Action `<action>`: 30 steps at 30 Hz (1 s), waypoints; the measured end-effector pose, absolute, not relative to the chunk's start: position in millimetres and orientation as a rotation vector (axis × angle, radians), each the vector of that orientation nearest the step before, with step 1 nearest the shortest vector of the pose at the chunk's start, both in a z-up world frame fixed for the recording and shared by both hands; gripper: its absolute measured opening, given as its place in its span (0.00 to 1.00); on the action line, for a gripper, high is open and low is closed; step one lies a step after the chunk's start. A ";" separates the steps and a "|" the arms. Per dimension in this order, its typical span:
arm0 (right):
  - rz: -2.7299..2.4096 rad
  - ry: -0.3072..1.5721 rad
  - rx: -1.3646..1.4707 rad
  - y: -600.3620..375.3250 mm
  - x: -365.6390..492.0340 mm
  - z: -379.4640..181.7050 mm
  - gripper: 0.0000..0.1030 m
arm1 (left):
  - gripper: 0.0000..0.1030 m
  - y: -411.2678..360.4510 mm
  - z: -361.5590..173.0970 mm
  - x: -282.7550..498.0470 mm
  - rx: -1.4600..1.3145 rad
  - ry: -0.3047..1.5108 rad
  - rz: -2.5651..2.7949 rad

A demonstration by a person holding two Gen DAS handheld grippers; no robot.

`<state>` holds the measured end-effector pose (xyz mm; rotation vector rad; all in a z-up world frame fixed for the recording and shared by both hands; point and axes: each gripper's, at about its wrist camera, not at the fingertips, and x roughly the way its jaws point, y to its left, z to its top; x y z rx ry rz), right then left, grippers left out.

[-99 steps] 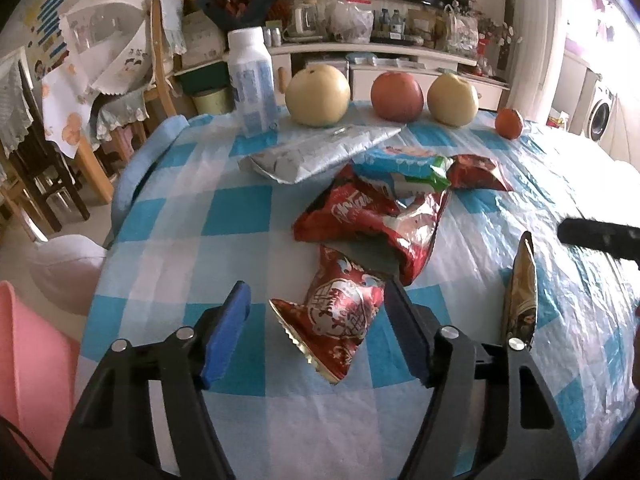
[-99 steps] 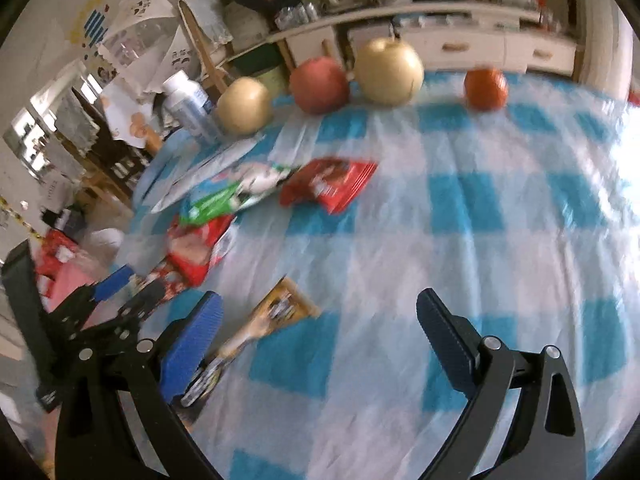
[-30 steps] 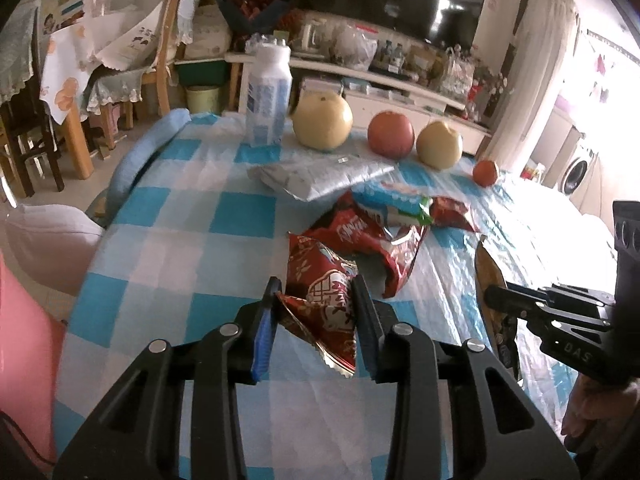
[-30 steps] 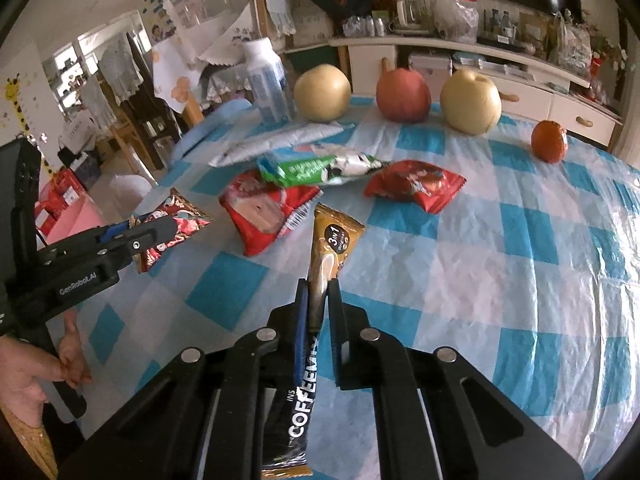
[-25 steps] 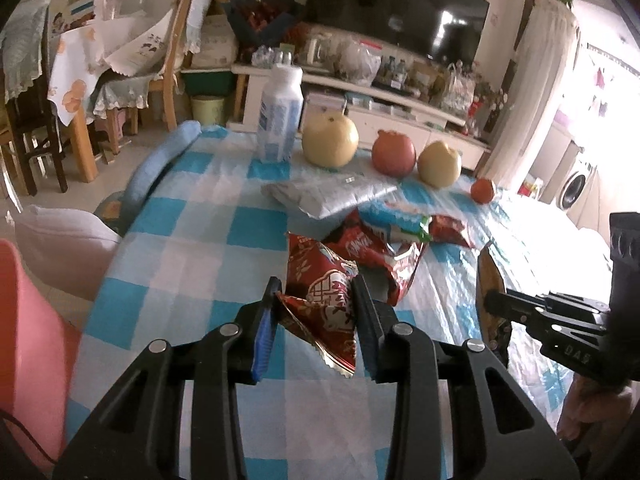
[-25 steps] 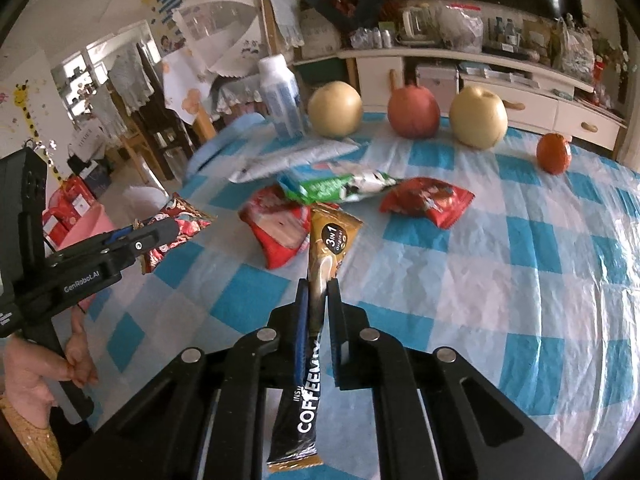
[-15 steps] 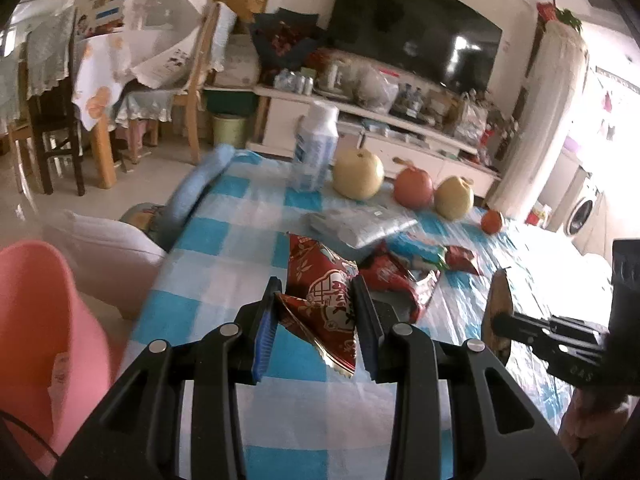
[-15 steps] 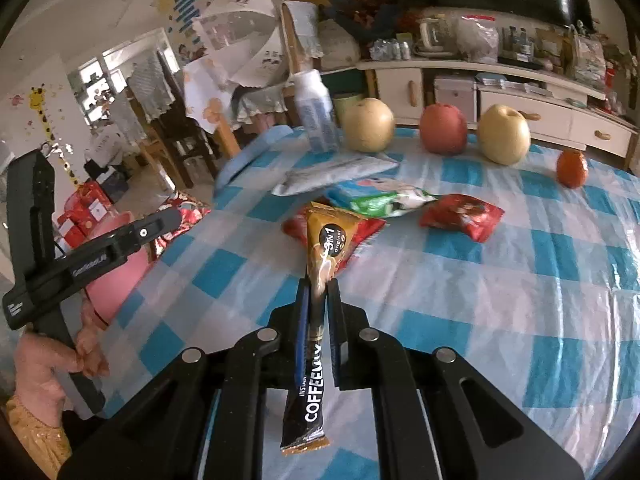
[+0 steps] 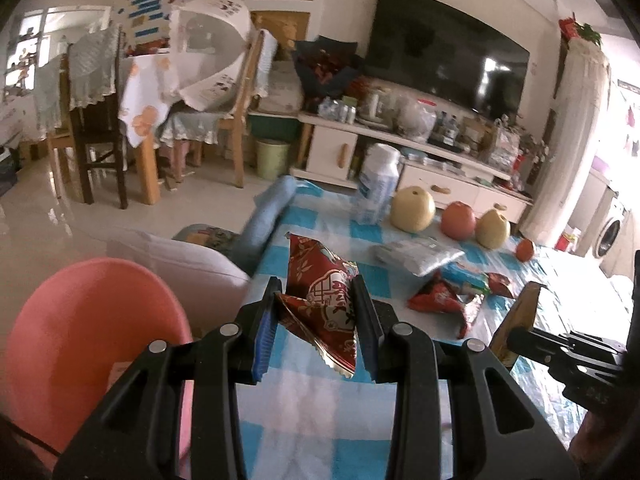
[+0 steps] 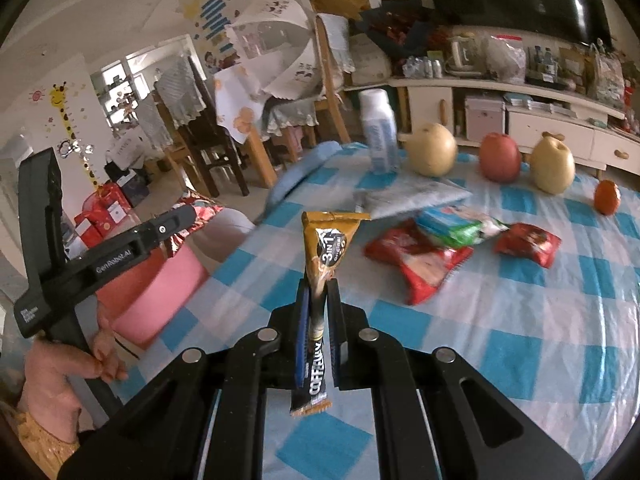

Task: Collect trash
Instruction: 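Carry the red packet with left tool while right tool carries the coffee stick to the basin, then open both tools over the pink basin to drop the packet and stick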

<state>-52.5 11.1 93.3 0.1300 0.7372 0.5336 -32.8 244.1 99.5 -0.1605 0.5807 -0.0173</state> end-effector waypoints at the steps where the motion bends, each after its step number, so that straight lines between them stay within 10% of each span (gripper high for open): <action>1: 0.543 0.736 0.131 17.7 -52.5 95.0 0.09 | 0.36 247.2 99.8 -33.9 -0.163 0.578 -0.009; 30: 0.805 0.629 0.185 206.3 -40.7 152.3 0.08 | 0.36 375.6 99.5 -62.9 -0.291 0.569 0.316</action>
